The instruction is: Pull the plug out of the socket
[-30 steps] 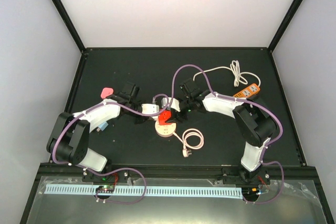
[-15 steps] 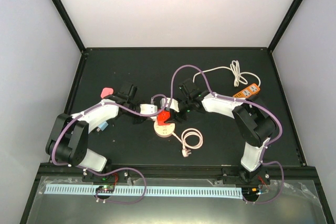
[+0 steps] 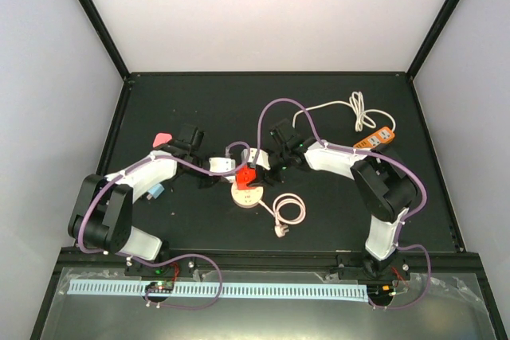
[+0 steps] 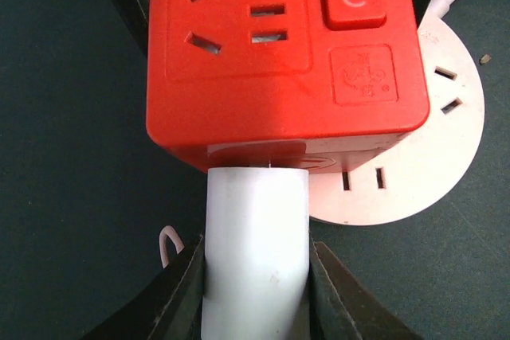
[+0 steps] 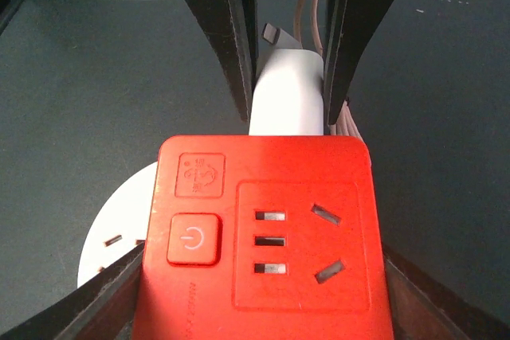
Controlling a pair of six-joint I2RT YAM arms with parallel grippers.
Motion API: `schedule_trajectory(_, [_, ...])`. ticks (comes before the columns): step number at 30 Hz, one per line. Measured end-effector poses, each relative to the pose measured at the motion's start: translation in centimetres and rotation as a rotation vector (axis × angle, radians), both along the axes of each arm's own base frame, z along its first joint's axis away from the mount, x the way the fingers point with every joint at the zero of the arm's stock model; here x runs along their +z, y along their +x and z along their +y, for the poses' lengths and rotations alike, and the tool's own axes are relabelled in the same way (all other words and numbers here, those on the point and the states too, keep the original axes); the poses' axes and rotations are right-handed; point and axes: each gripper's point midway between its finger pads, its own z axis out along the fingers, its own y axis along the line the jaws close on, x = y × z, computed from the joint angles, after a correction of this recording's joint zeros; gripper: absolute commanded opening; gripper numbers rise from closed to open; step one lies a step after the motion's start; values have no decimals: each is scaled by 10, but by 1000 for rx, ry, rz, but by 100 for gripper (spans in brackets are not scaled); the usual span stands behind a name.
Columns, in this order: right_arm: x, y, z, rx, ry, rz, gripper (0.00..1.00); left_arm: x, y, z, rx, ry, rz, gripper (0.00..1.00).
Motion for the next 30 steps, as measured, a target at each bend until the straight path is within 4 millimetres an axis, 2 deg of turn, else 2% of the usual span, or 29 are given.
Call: schedule_trajectory(30, [3, 2, 10, 16, 13, -8, 3, 5, -1, 13, 37, 20, -27, 2])
